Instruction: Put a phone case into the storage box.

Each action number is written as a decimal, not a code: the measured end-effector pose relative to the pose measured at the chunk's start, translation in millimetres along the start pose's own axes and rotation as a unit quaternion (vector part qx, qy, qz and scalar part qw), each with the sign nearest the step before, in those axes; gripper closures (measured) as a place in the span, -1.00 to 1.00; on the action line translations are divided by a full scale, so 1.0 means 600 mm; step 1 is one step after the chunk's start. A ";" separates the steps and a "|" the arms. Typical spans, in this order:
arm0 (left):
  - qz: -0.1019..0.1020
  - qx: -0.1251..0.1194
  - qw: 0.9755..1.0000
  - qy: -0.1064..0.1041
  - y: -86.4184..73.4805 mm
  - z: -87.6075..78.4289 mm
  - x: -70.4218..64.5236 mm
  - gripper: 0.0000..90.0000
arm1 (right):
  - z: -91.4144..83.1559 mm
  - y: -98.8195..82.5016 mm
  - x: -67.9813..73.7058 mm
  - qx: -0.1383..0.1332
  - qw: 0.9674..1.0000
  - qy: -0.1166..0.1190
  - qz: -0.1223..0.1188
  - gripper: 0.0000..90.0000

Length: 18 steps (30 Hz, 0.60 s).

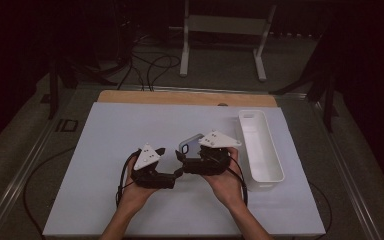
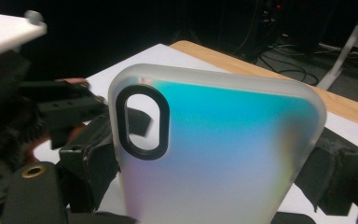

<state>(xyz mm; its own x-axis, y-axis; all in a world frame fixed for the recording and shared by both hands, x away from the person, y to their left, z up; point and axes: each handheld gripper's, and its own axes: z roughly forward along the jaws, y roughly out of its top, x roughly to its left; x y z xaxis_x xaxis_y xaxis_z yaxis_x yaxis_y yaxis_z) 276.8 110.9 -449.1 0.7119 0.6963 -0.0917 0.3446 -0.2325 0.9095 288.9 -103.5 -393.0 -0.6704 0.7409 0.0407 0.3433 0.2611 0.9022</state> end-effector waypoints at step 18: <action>-0.018 -0.020 0.995 0.096 -0.072 -0.078 0.070 -0.98 | -0.012 0.001 -0.024 -0.008 1.000 -0.024 0.006 -0.63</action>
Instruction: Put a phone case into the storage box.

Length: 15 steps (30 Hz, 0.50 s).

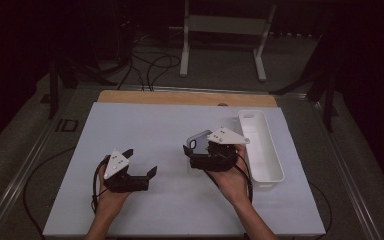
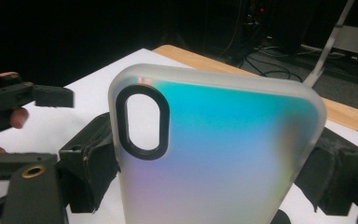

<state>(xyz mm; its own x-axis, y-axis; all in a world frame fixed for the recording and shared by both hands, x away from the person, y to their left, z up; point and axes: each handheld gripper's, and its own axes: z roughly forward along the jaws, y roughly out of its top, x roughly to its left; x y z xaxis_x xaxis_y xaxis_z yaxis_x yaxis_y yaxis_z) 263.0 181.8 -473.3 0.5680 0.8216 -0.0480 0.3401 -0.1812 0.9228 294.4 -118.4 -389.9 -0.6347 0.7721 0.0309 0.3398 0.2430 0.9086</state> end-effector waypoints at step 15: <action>-0.020 -0.023 0.996 0.084 -0.044 -0.029 0.039 -0.98 | -0.004 0.013 -0.011 -0.011 1.000 -0.011 -0.001 -0.63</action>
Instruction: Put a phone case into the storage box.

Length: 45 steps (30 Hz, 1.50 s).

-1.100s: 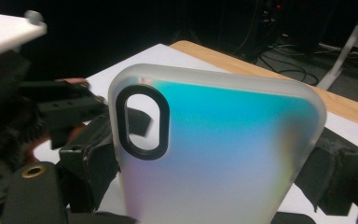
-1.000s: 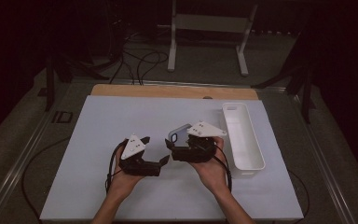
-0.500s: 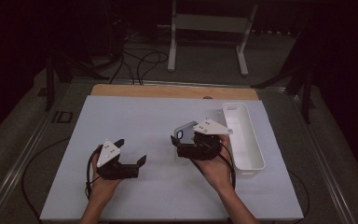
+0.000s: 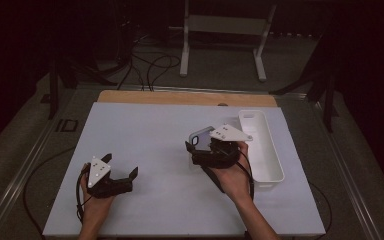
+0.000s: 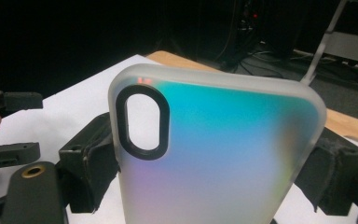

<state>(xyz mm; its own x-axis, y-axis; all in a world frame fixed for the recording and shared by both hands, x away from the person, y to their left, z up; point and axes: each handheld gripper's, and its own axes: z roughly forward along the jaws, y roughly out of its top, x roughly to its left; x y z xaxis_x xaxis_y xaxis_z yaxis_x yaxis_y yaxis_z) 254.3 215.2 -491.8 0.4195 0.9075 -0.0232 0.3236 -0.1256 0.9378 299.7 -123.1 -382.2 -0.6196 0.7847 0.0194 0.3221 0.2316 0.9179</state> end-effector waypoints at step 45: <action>-0.008 0.003 1.000 0.022 -0.011 0.007 0.001 -0.99 | 0.024 0.075 -0.149 -0.026 0.995 -0.093 0.023 -0.63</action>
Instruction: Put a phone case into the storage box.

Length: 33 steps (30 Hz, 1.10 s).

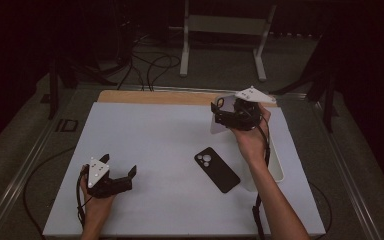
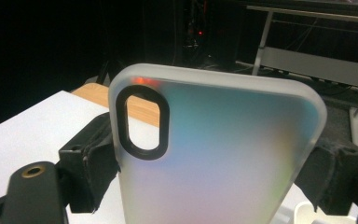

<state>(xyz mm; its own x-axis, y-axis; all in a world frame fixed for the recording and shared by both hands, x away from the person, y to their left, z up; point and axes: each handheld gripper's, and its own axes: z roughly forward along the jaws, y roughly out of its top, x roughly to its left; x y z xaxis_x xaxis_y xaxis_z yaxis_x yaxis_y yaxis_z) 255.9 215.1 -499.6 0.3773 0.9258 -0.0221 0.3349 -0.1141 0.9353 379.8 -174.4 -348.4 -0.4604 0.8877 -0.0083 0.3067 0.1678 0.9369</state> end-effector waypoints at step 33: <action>0.006 0.006 1.000 0.002 -0.002 0.003 -0.005 -0.99 | 0.053 -0.008 -0.093 0.020 0.997 -0.062 0.034 -0.63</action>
<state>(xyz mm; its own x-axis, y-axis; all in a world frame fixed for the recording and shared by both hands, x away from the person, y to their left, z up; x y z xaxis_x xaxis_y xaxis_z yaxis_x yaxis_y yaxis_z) 255.9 211.8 -501.0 0.3779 0.9258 -0.0089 0.3407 -0.1301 0.9311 430.4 -210.9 -363.7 -0.3323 0.9431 0.0086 0.3682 0.1213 0.9218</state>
